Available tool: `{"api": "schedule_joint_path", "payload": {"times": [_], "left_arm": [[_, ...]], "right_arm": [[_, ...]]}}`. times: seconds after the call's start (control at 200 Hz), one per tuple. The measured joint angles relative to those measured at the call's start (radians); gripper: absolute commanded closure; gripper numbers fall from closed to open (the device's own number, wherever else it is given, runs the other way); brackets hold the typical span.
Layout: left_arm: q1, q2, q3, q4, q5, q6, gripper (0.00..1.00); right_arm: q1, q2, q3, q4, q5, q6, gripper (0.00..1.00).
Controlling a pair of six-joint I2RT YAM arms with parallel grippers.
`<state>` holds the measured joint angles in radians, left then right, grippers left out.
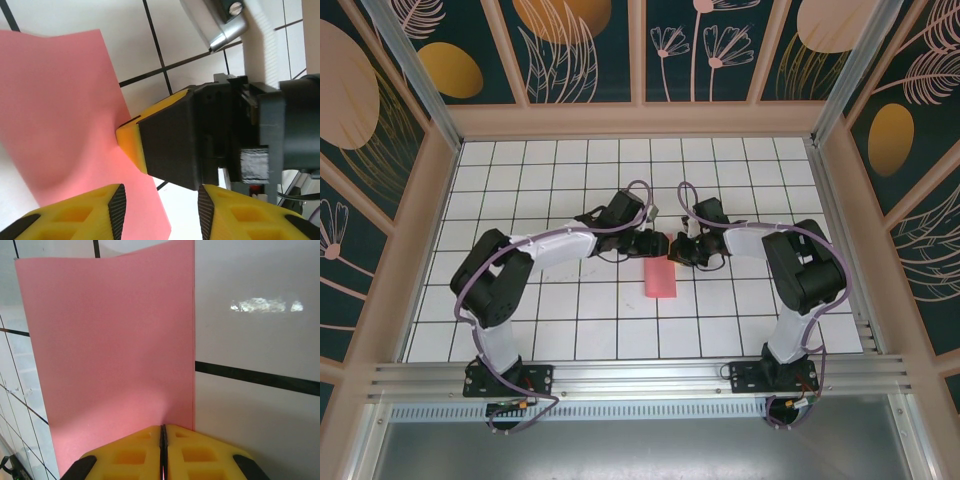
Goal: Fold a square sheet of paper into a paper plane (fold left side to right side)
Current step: Hold the square sheet of paper at the center of the table.
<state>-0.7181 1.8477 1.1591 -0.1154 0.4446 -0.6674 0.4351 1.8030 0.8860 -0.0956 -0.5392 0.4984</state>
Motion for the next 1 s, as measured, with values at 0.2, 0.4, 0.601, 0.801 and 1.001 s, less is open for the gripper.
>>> {"api": "schedule_joint_path", "payload": {"times": [0.2,0.4,0.601,0.801,1.001], "left_arm": [[0.000,0.040,-0.040,0.002,-0.006,0.001,0.58],[0.000,0.048,-0.081,-0.001,-0.038,0.003,0.60],[0.000,0.052,-0.106,0.019,-0.040,0.005,0.62],[0.000,0.053,-0.113,0.031,-0.040,0.005,0.62],[0.000,0.052,-0.117,0.042,-0.040,0.005,0.62]], "right_arm": [[0.000,0.001,0.005,-0.008,0.001,-0.004,0.89],[0.001,0.001,0.005,-0.008,0.002,-0.004,0.89],[0.001,0.001,0.005,-0.008,0.004,-0.004,0.89],[0.001,-0.003,0.005,-0.007,-0.003,-0.004,0.88],[0.000,-0.037,0.011,-0.006,-0.015,-0.002,0.89]]}}
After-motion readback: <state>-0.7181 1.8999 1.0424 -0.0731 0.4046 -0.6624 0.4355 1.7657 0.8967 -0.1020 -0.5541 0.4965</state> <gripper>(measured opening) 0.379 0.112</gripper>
